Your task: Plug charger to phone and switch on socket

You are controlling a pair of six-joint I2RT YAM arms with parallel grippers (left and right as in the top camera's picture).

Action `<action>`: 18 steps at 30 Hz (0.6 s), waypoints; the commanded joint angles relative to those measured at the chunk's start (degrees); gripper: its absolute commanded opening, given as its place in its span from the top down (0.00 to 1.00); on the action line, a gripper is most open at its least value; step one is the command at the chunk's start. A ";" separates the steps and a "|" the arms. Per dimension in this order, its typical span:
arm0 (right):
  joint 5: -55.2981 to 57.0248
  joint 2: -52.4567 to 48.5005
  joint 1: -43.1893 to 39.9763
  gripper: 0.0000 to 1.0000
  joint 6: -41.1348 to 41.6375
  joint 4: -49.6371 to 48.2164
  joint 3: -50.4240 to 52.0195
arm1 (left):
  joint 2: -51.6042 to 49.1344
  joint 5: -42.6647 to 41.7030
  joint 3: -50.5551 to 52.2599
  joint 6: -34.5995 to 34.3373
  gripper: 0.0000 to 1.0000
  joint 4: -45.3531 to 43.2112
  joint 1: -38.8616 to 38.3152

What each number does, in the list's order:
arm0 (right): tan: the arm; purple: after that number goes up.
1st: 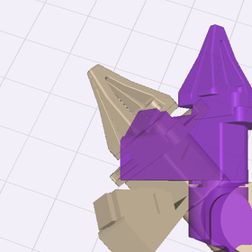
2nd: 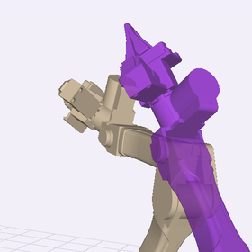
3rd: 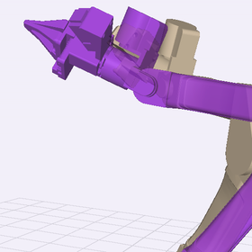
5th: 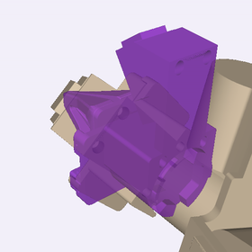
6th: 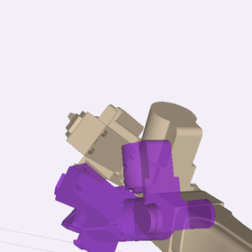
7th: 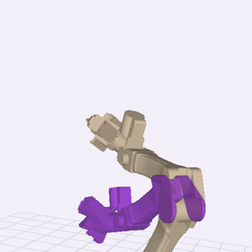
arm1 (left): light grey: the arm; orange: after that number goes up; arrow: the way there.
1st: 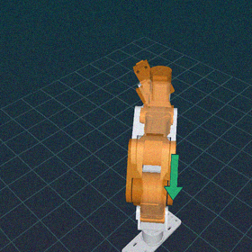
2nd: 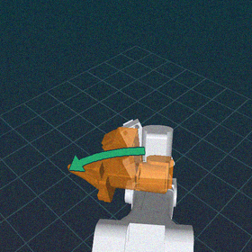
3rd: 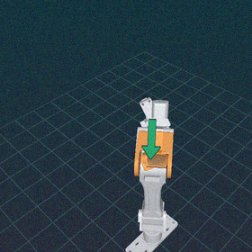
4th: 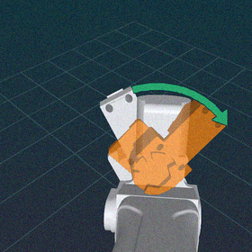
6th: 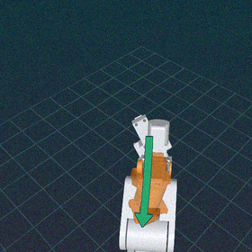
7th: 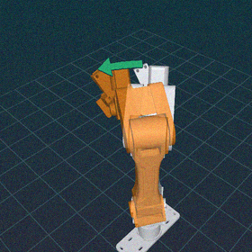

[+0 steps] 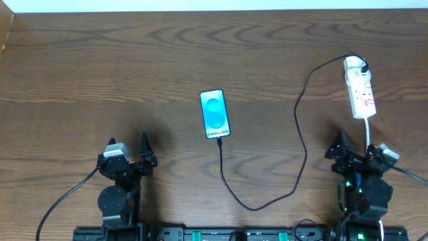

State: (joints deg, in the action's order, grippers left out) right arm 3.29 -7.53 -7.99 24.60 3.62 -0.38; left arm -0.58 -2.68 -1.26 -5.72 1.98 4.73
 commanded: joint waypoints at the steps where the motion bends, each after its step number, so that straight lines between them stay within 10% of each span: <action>1: 3.26 6.23 1.07 0.01 -3.45 0.09 0.07 | 0.33 0.52 1.03 0.74 0.18 2.05 0.22; 18: 4.72 7.26 2.84 0.01 -7.89 0.04 0.07 | 0.33 0.52 1.03 0.74 0.17 2.05 0.22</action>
State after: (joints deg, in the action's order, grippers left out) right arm 6.96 -0.69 -5.52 18.81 3.40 -0.38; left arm -0.58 -2.68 -1.26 -5.72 1.96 4.73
